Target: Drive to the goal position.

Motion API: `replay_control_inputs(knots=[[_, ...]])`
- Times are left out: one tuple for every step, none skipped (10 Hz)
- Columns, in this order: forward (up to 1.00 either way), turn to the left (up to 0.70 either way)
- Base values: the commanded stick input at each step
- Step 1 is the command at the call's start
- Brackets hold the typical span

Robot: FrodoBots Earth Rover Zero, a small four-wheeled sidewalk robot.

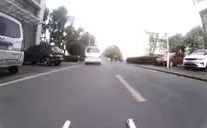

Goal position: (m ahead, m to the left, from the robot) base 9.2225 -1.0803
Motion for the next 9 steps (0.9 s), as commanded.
replay_control_inputs(knots=[[0.70, -0.03], [0.70, -0.08], [0.70, -0.11], [0.70, -0.11], [0.70, -0.11], [0.70, -0.12], [0.70, -0.12], [0.70, -0.13], [0.70, -0.13]])
